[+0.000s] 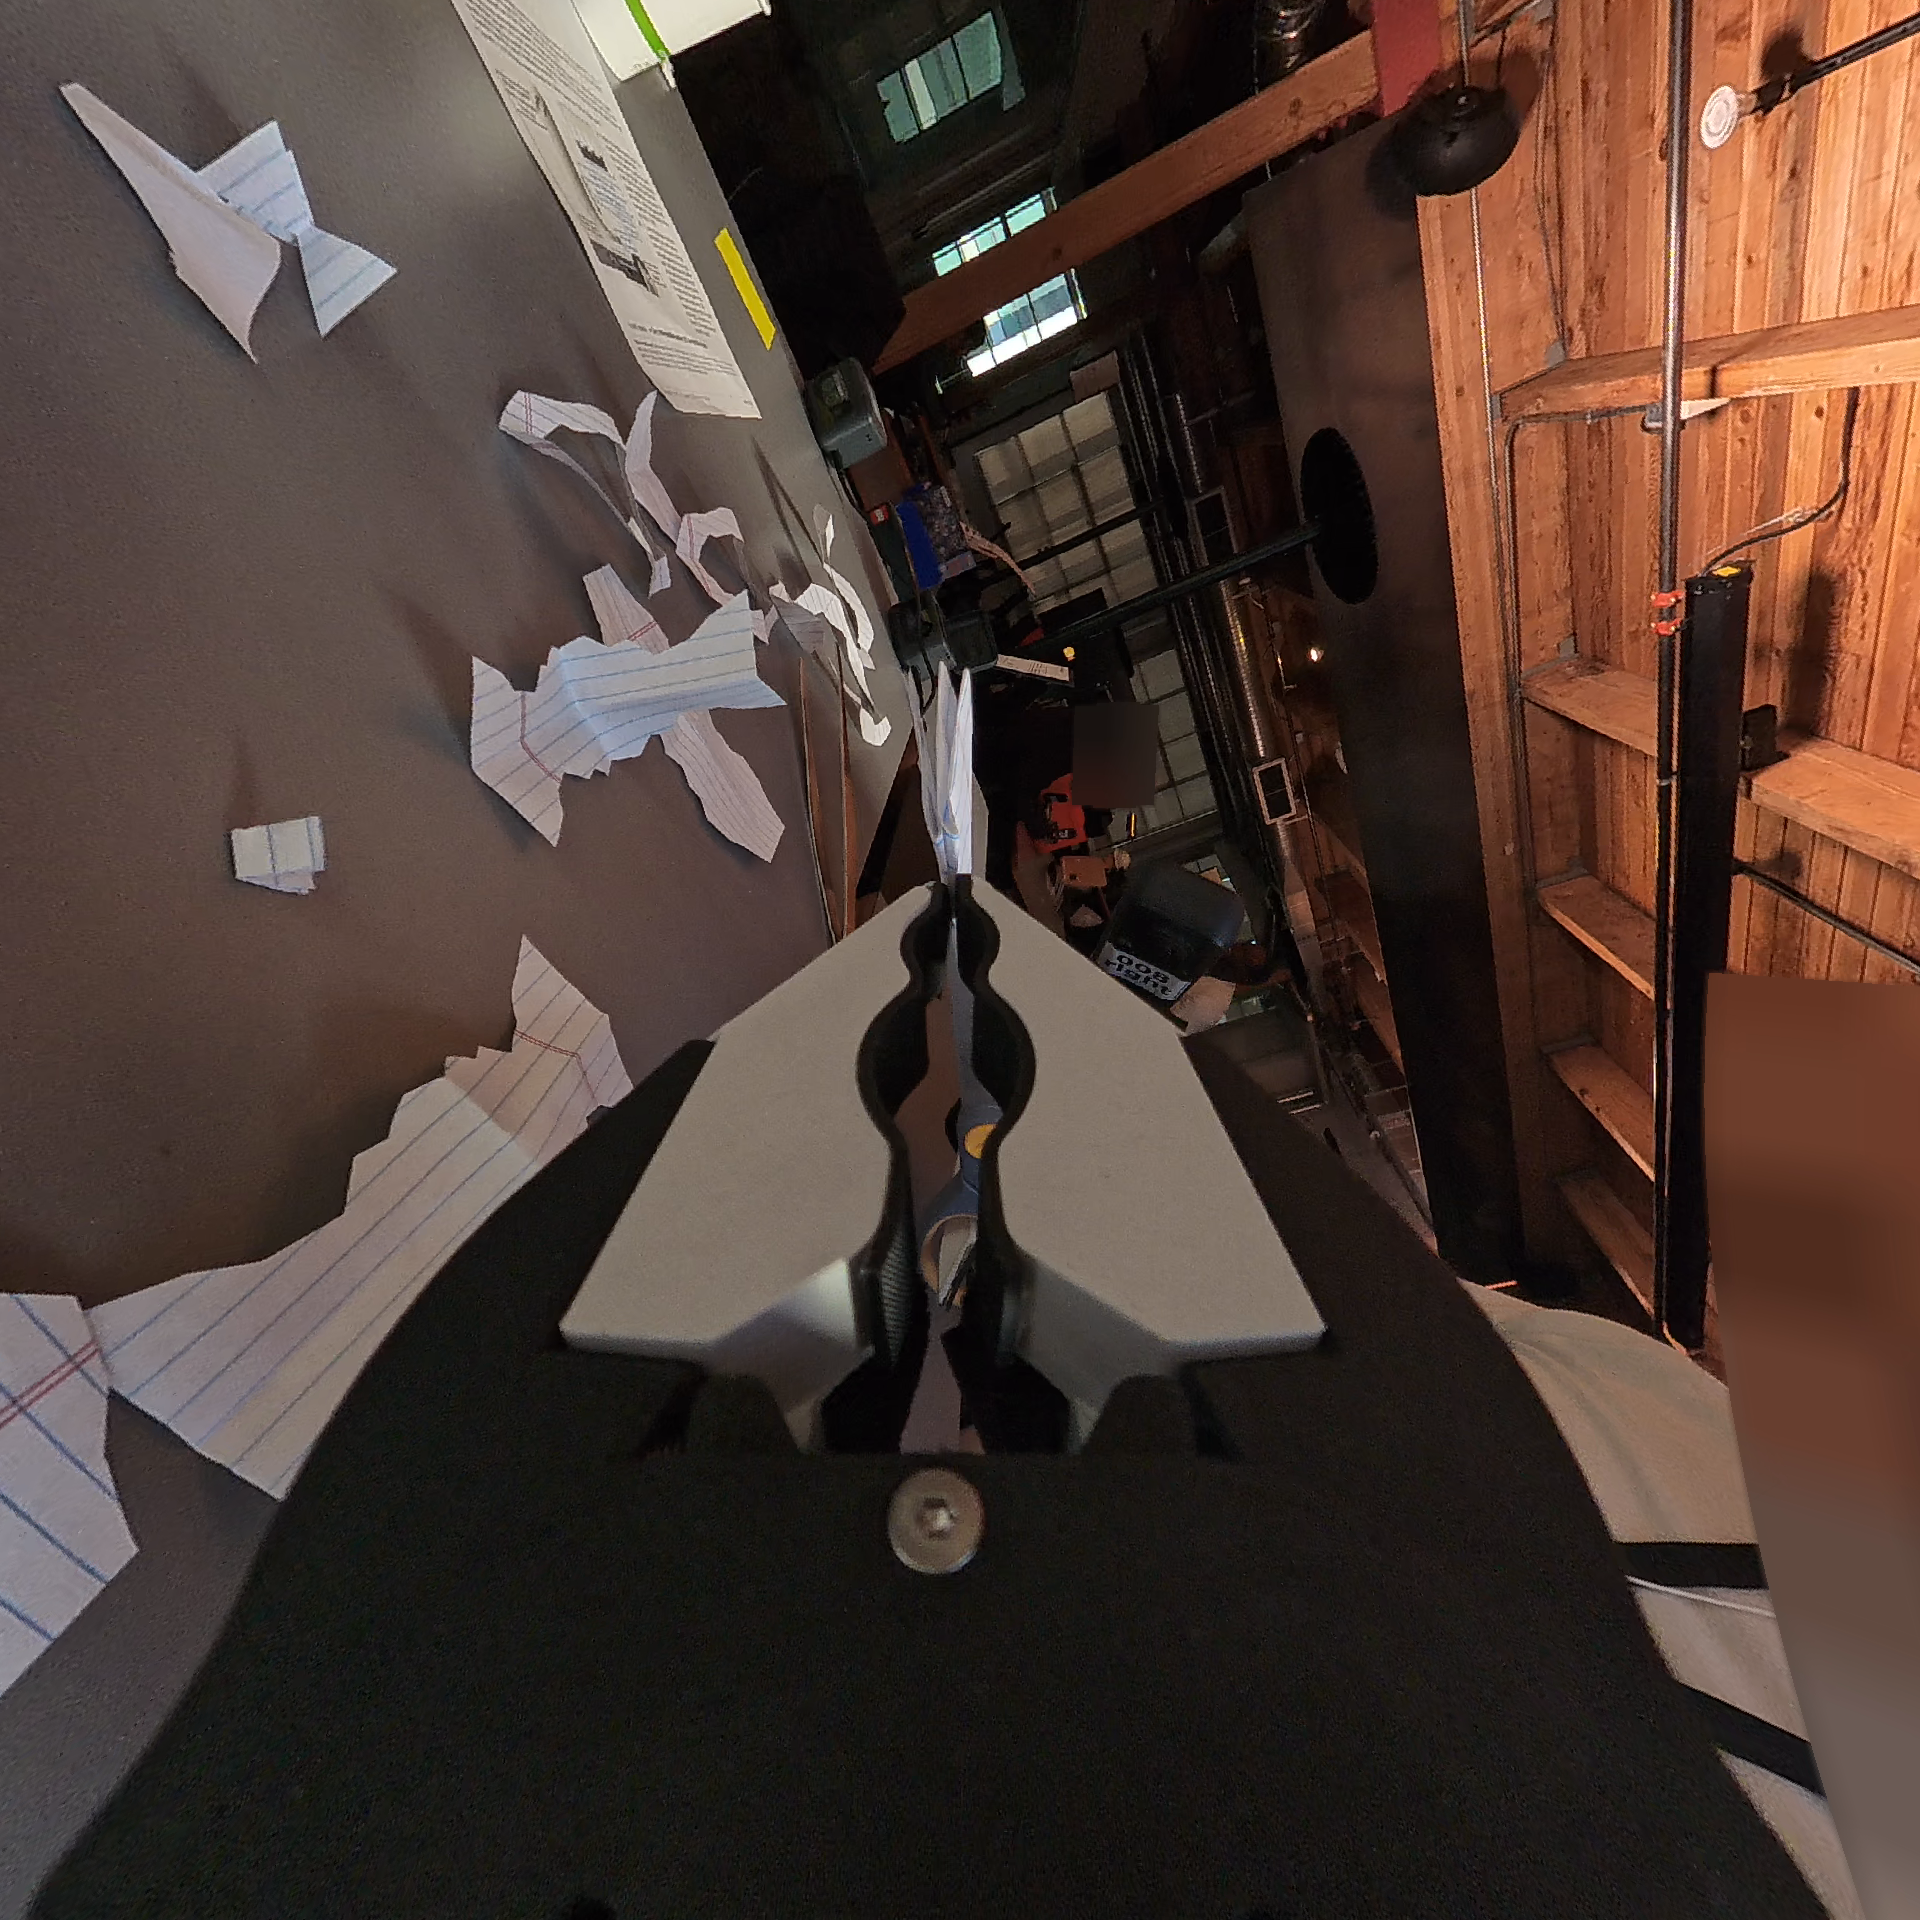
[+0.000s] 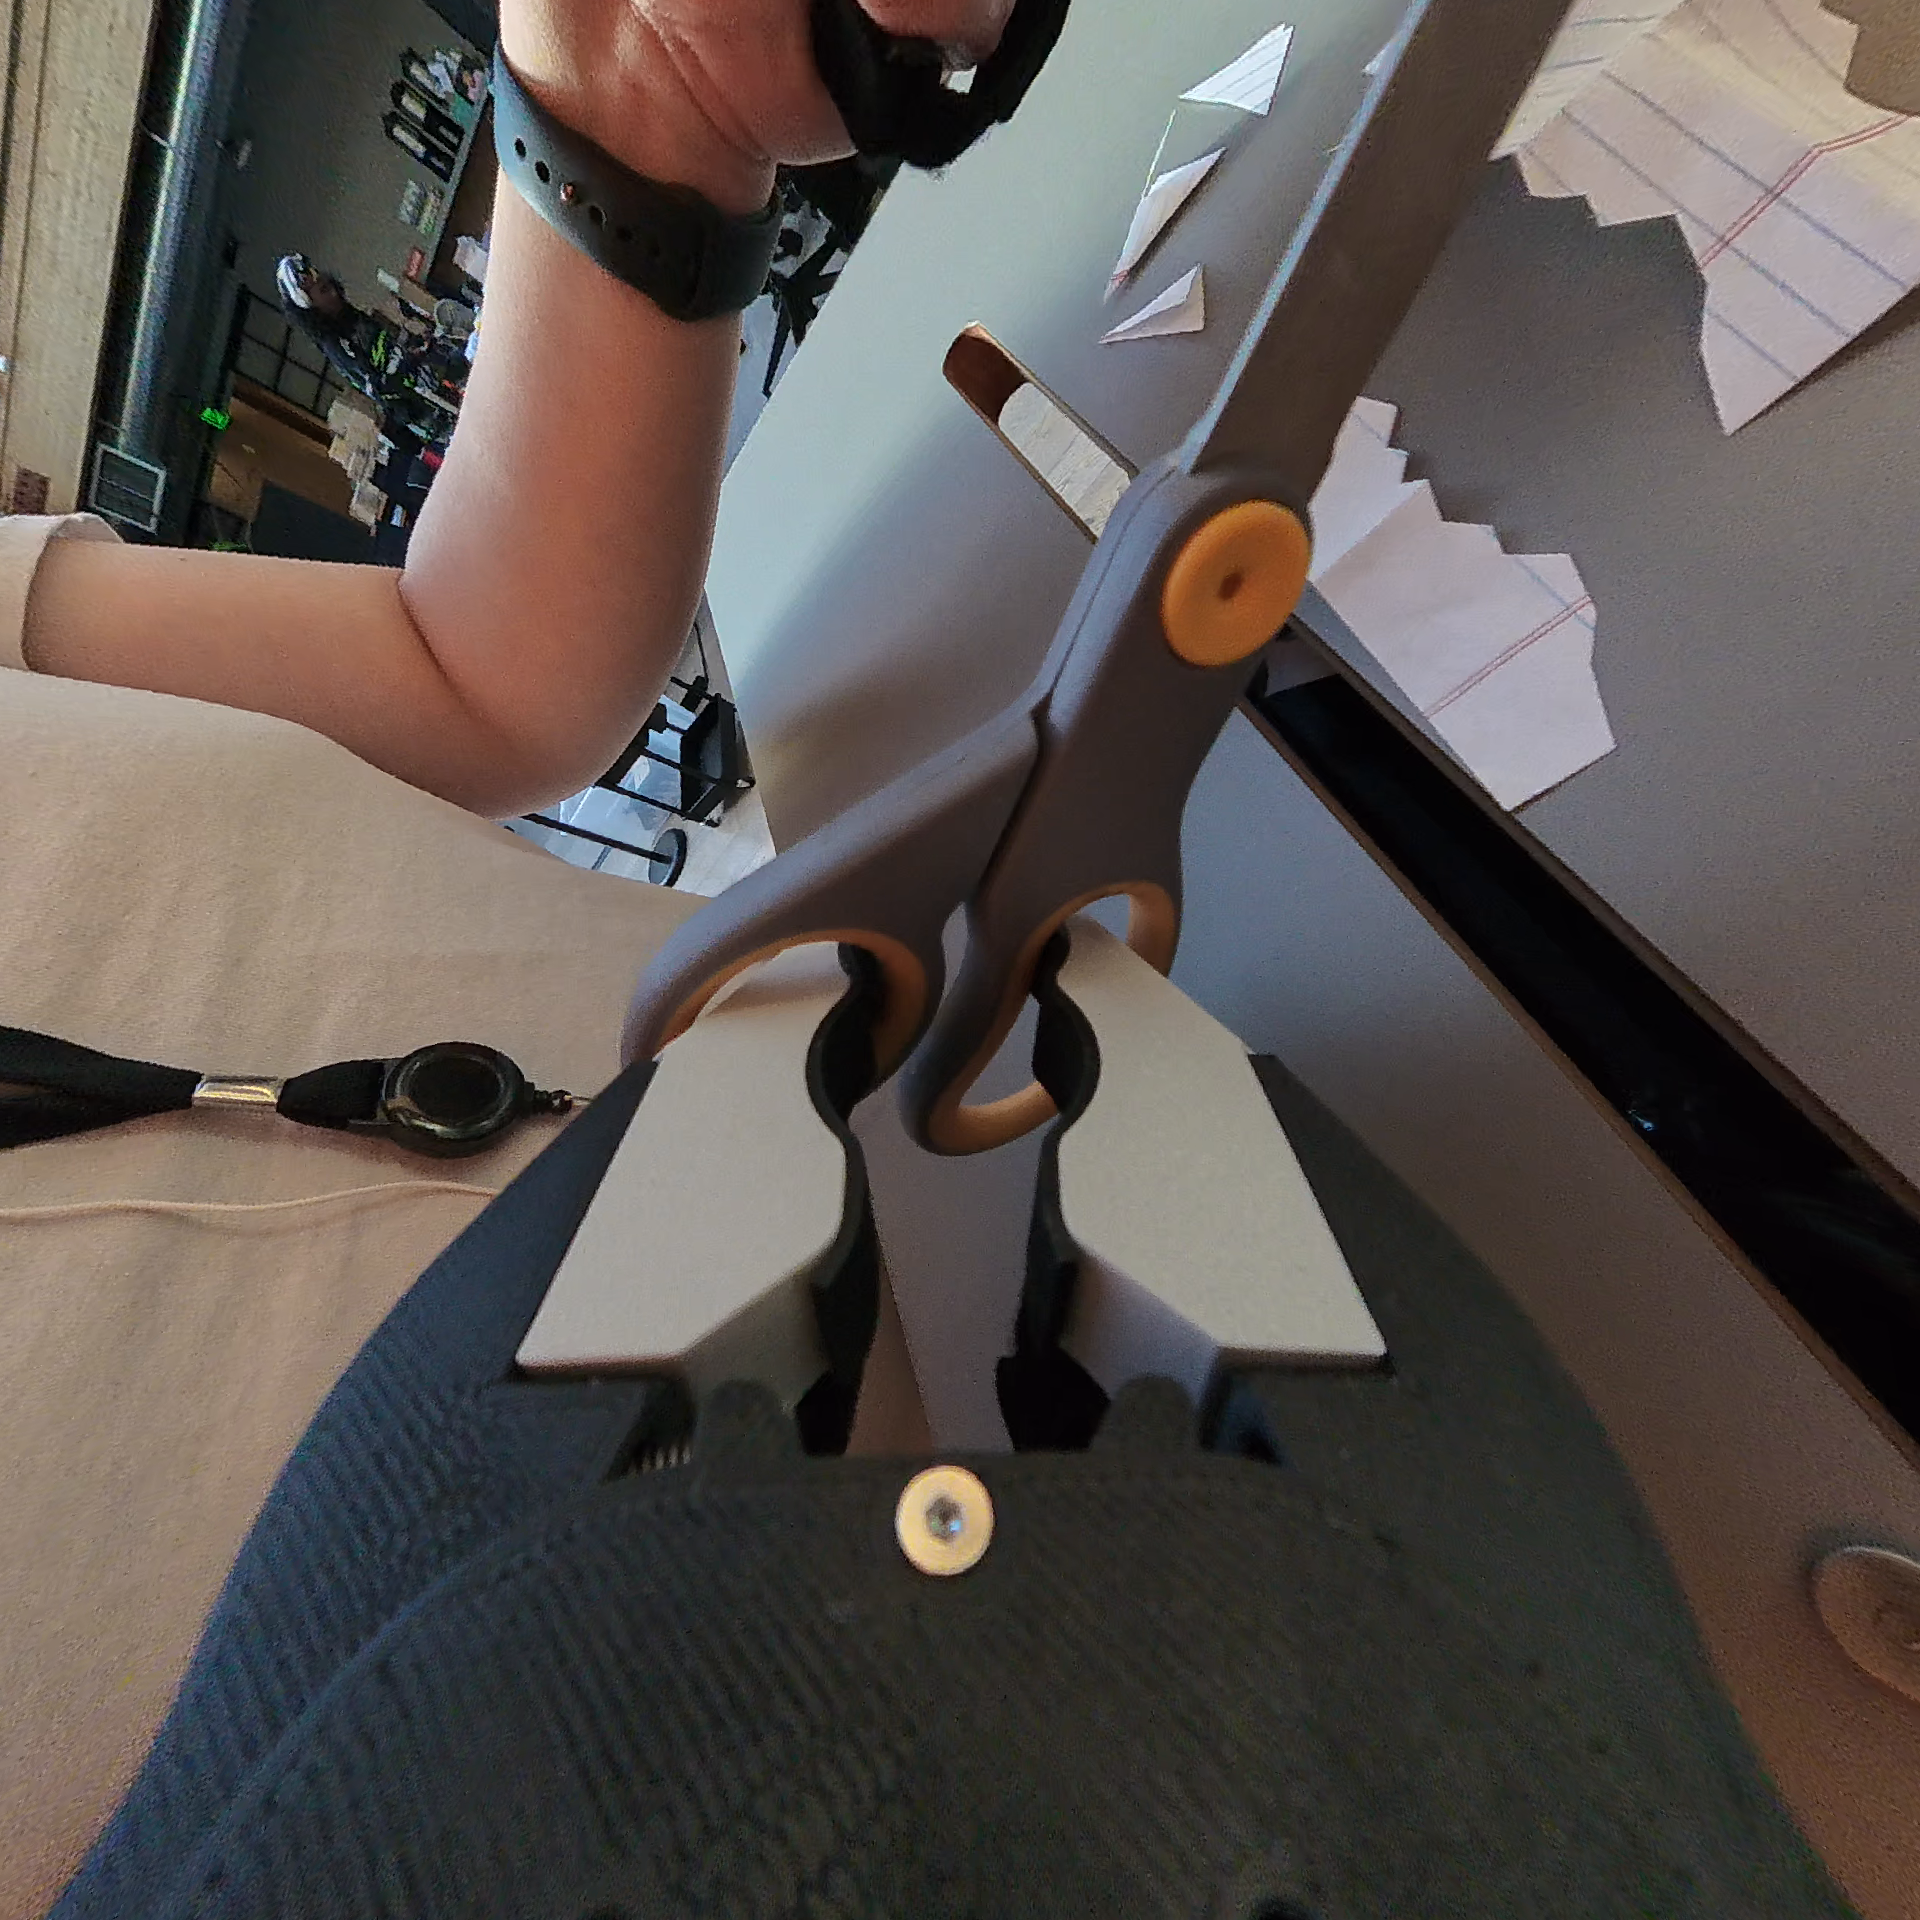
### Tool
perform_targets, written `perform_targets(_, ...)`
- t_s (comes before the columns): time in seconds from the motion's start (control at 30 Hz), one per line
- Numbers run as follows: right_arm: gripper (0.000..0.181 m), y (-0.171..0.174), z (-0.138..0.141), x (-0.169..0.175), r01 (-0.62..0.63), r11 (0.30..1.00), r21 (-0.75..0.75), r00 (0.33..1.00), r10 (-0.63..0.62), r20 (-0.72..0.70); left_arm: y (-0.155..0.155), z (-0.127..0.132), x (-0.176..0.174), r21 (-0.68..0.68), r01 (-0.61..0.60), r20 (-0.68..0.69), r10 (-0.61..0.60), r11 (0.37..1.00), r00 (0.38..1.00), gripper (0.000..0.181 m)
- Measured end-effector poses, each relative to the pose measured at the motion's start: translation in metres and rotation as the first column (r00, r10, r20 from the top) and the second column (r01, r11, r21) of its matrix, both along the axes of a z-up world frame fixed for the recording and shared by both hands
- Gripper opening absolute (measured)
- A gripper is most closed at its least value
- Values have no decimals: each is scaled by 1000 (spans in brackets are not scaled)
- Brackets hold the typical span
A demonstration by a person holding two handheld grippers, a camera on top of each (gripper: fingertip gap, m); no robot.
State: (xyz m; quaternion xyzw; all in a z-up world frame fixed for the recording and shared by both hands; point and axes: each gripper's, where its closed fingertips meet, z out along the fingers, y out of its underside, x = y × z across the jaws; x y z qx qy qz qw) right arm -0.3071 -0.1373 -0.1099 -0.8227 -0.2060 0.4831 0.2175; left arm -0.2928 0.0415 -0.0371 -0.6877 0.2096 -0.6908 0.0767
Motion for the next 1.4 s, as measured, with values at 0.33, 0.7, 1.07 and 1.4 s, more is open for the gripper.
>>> perform_targets(0.33, 24, 3, 2, -5, -16, 999, 40, 1000, 17, -21, -2, 3, 1, -5, 5, 12, -5, 1000, 1000, 0)
perform_targets(0.7, 24, 2, 6, -16, -53, 996, 79, 997, 57, -53, -7, 3, 3, 2, 17, 20, -17, 1000, 1000, 0)
perform_targets(1.07, 25, 0, 3, -20, -60, 997, 56, 996, 64, -62, -4, 7, 4, 6, -20, 43, 20, 1000, 999, 0)
perform_targets(1.4, 29, 7, 6, -19, -51, 994, 96, 998, 55, -39, -1, 5, 5, 4, -52, 51, 52, 999, 997, 0)
